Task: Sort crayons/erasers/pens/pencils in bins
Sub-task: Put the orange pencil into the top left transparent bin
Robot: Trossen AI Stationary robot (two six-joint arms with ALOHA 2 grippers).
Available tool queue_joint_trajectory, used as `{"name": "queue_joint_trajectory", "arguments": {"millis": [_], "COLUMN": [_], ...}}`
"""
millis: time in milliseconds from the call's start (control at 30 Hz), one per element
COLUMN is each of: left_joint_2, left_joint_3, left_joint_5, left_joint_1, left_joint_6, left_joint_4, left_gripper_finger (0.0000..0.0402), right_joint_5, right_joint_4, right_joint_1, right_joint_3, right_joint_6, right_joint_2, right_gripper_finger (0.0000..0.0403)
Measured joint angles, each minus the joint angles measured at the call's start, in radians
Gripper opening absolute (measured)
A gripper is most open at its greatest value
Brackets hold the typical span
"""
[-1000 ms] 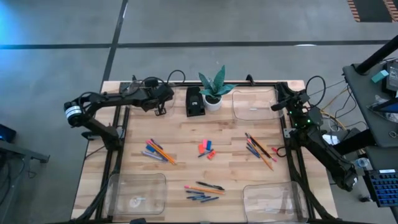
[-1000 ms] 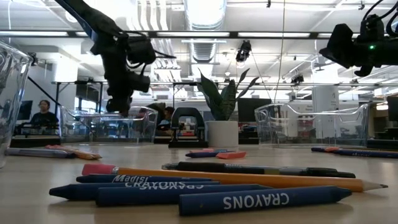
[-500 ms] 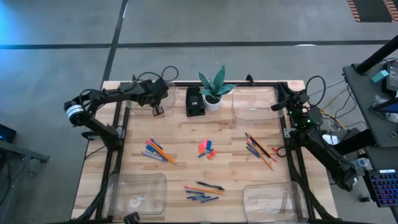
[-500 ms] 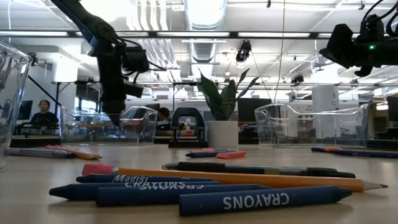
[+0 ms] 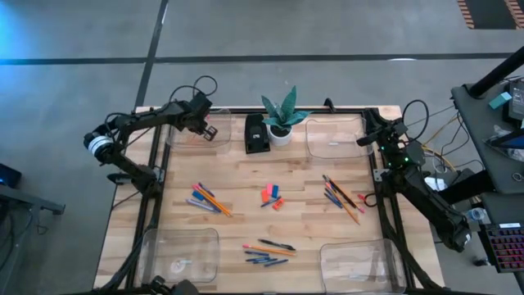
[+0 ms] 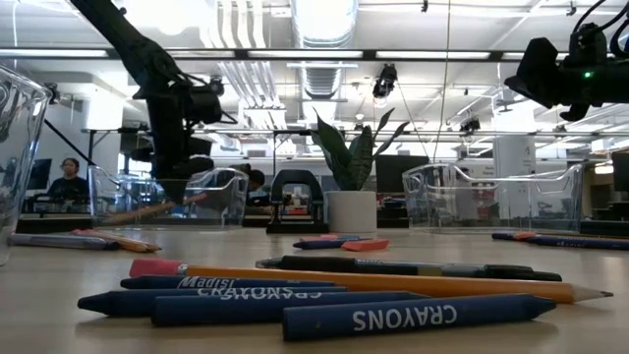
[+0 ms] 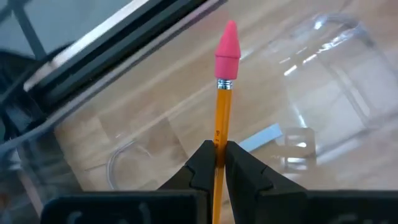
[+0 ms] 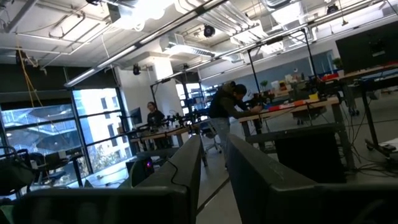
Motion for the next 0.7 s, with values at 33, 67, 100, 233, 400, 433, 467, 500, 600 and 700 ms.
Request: {"name": "queue_joint_trajectory", "arguments": {"millis": [33, 67, 100, 233, 400, 433, 467, 500, 600, 700], "left_joint_2": [0.005, 0.012, 0.020, 0.070, 0.115, 0.119, 0.123, 0.124, 0.123, 0.119], "left_joint_3": [0.002, 0.003, 0.002, 0.003, 0.010, 0.011, 0.011, 0.011, 0.011, 0.011], "left_joint_5": [0.001, 0.005, 0.010, 0.015, 0.010, 0.009, 0.008, 0.008, 0.007, 0.006], "left_joint_1": [0.004, 0.006, 0.007, 0.007, 0.007, 0.007, 0.007, 0.007, 0.007, 0.007], "left_joint_6": [-0.003, -0.003, -0.003, 0.045, 0.058, 0.058, 0.058, 0.058, 0.058, 0.061], "left_joint_4": [0.001, 0.008, 0.014, 0.027, 0.029, 0.032, 0.034, 0.035, 0.035, 0.036], "left_gripper_finger": [0.0012, 0.0012, 0.0012, 0.0013, 0.0013, 0.0013, 0.0013, 0.0013, 0.0014, 0.0019], "right_joint_5": [0.000, 0.000, 0.000, 0.000, 0.000, 0.000, 0.000, 0.000, 0.000, 0.000], "right_joint_4": [0.000, 0.000, 0.000, 0.000, 0.000, 0.000, 0.000, 0.000, 0.000, 0.000], "right_joint_1": [0.000, 0.000, 0.000, 0.000, 0.000, 0.000, 0.000, 0.000, 0.000, 0.000], "right_joint_3": [0.000, 0.000, 0.000, 0.000, 0.000, 0.000, 0.000, 0.000, 0.000, 0.000], "right_joint_6": [0.000, 0.000, 0.000, 0.000, 0.000, 0.000, 0.000, 0.000, 0.000, 0.000], "right_joint_2": [0.000, 0.000, 0.000, 0.000, 0.000, 0.000, 0.000, 0.000, 0.000, 0.000], "right_gripper_finger": [0.0068, 0.0068, 0.0068, 0.0068, 0.0068, 0.0068, 0.0068, 0.0068, 0.0068, 0.0068]}}
